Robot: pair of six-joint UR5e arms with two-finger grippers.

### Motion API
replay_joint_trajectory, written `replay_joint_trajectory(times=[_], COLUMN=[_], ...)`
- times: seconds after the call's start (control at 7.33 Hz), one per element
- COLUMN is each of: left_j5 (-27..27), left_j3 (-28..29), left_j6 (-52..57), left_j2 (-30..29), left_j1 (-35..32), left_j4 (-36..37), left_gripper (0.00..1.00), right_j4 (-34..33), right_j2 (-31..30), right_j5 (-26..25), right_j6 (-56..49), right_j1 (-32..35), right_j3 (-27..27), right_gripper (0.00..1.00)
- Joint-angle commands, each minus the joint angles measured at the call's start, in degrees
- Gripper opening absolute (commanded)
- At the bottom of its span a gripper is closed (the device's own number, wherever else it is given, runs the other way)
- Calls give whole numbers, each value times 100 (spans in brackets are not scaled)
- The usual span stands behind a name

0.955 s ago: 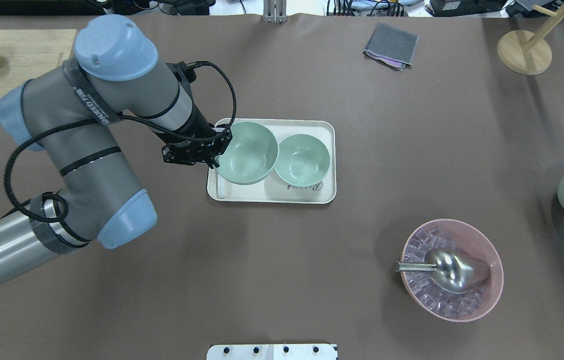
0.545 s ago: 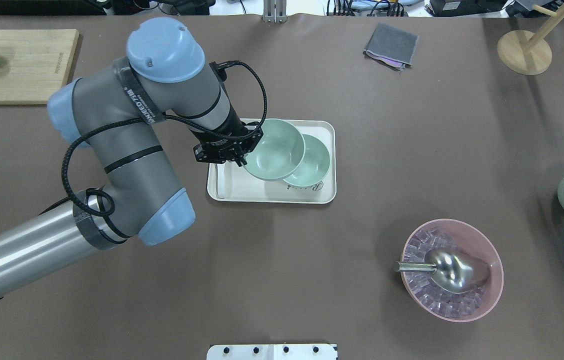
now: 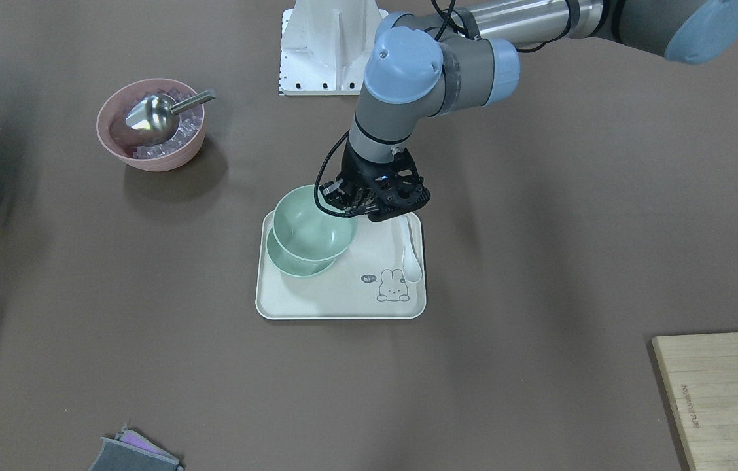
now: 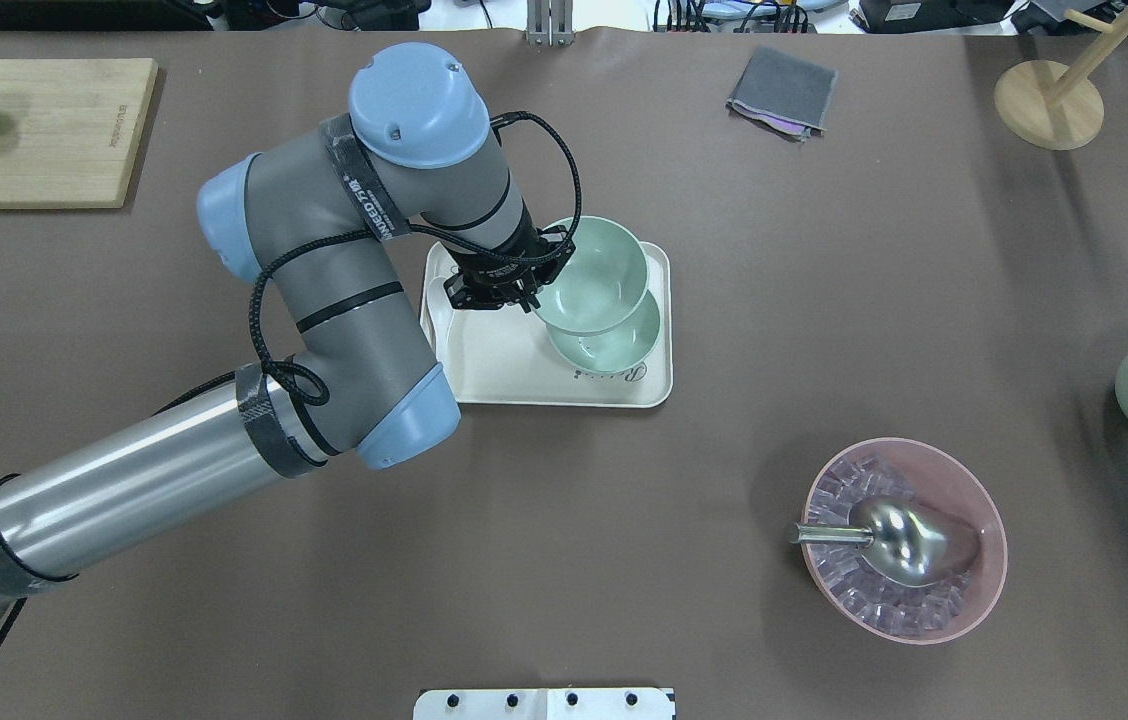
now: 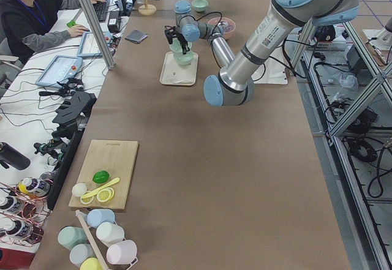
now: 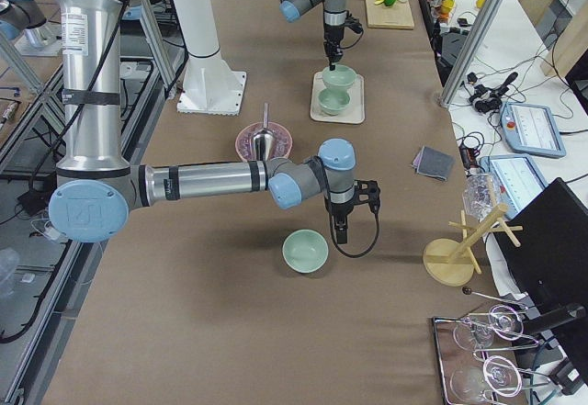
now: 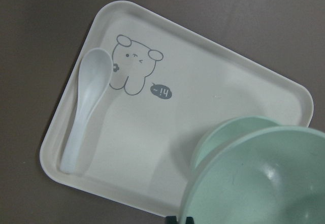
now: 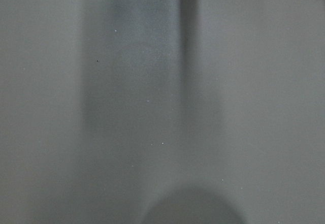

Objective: Stack green bowls together

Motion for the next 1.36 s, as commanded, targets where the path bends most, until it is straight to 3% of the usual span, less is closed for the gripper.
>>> replay_joint_trajectory(times=[0.0,1.23], left_j5=[356,533], left_j3=[263,694], left_j6=[-152,-188], left_j2=[-139,-228], left_j1=[222,329], left_j4=[-118,-435], left_gripper=[0,0], right_j4=[0,0], right_j2=[6,6], right_j5=[-8,-8], right_j6=[-2,7], right_j1=[0,-9], right_j3=[-9,-26], right_gripper=[100,100])
